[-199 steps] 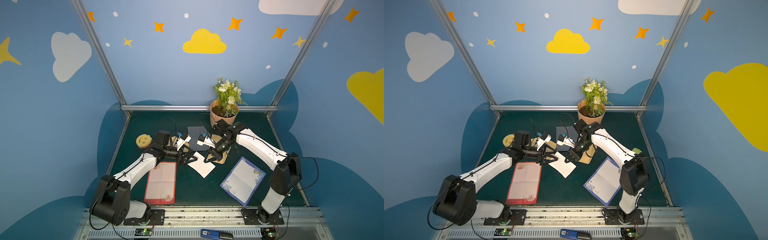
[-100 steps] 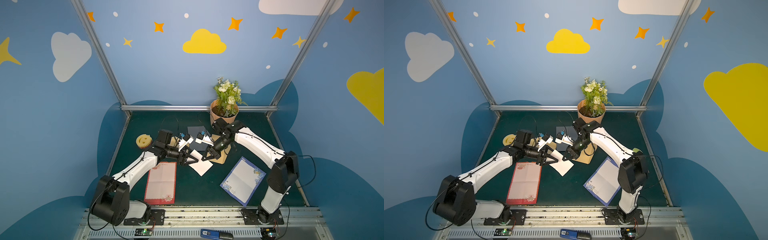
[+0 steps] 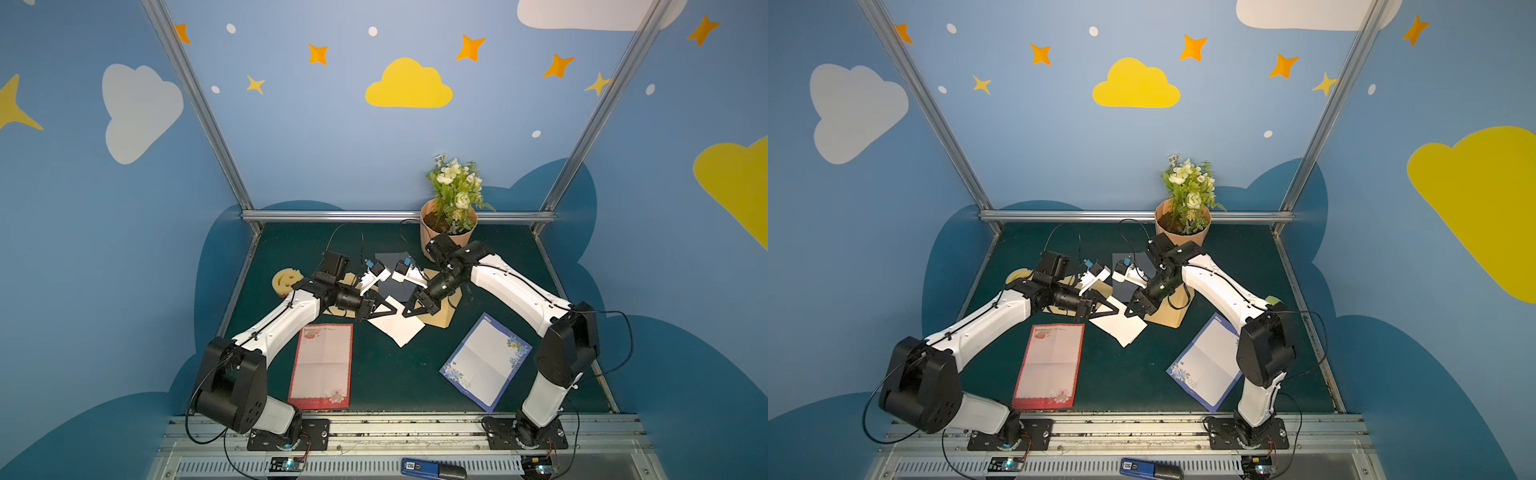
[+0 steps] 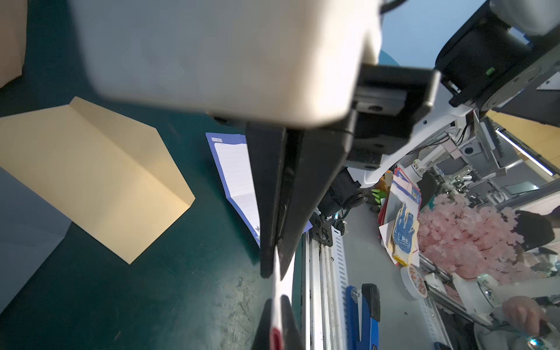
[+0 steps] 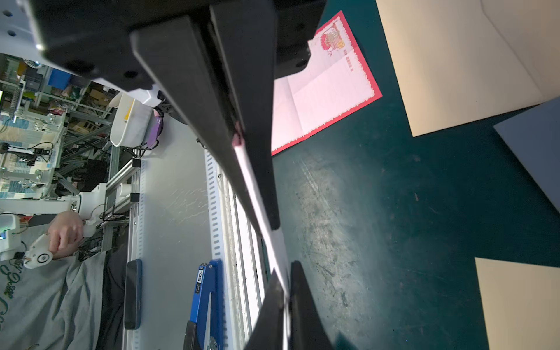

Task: Fold the letter paper in half and place it into the envelope
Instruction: Pick up the letter paper from the center of the board.

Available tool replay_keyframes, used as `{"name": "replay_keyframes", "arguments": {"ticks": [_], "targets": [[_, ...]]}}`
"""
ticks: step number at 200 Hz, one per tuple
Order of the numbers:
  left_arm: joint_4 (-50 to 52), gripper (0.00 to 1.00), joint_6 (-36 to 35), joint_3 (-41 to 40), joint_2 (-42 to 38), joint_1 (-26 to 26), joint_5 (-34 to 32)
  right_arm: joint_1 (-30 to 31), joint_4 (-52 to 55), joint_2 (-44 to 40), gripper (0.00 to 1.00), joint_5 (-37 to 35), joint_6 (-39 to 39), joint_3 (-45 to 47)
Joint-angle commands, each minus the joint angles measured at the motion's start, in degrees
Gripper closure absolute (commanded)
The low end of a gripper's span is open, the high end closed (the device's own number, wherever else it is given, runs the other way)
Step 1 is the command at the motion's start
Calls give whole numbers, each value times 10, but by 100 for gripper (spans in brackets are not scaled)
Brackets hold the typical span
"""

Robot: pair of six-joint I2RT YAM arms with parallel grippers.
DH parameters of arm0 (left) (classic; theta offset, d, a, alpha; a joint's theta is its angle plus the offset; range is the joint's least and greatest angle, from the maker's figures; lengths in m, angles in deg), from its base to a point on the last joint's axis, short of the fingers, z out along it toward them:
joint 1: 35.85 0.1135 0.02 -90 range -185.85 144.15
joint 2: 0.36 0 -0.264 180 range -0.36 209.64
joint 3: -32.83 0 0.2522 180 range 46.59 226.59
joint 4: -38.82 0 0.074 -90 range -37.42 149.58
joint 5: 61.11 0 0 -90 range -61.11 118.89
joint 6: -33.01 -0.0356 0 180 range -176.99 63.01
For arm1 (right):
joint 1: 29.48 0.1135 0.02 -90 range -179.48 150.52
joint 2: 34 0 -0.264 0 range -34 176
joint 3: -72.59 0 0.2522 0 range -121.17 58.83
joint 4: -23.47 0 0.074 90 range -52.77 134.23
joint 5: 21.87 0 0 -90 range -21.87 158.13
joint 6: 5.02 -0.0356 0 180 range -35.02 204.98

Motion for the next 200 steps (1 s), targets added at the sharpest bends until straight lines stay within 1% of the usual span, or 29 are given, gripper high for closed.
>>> {"name": "replay_keyframes", "arguments": {"ticks": [1,5,9,18,23,24,28,29,33,38,43,52,70,83,94,105,117,124,130,139,156,167,174,185,194,200], "targets": [[16,96,23,24,10,-2,5,-12,-37,-33,73,-37,-47,15],[6,96,38,25,10,-3,2,-16,-43,-38,66,-42,-51,19],[-7,96,48,23,10,-2,0,-21,-52,-47,60,-54,-77,26],[-52,96,86,13,4,-3,-9,-32,-72,-65,52,-71,-100,41],[-82,96,108,4,-2,-3,-19,-42,-91,-82,46,-85,-119,57],[-87,96,115,2,-2,-3,-21,-42,-91,-82,46,-85,-119,57],[-119,96,137,-8,-9,-3,-33,-47,-106,-96,41,-96,-132,68],[-127,96,142,-11,-11,-4,-37,-51,-115,-101,39,-104,-140,74],[-150,96,161,-21,-19,-5,-52,-55,-126,-113,37,-112,-150,84],[-198,96,184,-37,-29,-6,-74,-63,-149,-136,32,-140,-170,104],[-242,96,205,-58,-41,-8,-92,-68,-164,-151,30,-152,-182,117],[-335,96,244,-99,-62,-12,-134,-72,-196,-182,25,-211,-217,145],[-512,96,316,-182,-100,-28,-248,-72,-247,-235,19,-299,-256,193],[-571,96,362,-215,-115,-39,-335,-74,-293,-274,15,-335,-280,228],[-599,96,391,-225,-118,-44,-366,-78,-355,-313,10,-366,-326,275],[-620,96,413,-230,-114,-48,-375,-86,-427,-343,9,-369,-364,323],[-643,96,438,-230,-107,-57,-390,-101,-500,-372,9,-356,-415,373],[-659,96,451,-233,-102,-65,-402,-104,-525,-383,9,-372,-450,396],[-676,96,462,-235,-96,-72,-410,-108,-541,-389,9,-373,-456,408],[-700,96,469,-238,-88,-84,-425,-115,-568,-395,9,-325,-445,422],[-701,96,486,-234,-83,-104,-479,-116,-560,-386,12,-301,-470,418],[-717,96,514,-237,-78,-110,-503,-117,-570,-378,13,-260,-485,423],[-736,96,532,-239,-74,-111,-512,-117,-594,-376,14,-235,-505,434],[-756,96,580,-245,-72,-112,-533,-117,-644,-377,14,-219,-542,459],[-741,96,615,-240,-76,-112,-555,-118,-696,-380,15,-209,-573,483],[-709,96,634,-231,-81,-112,-563,-117,-729,-382,16,-205,-589,498]]}}
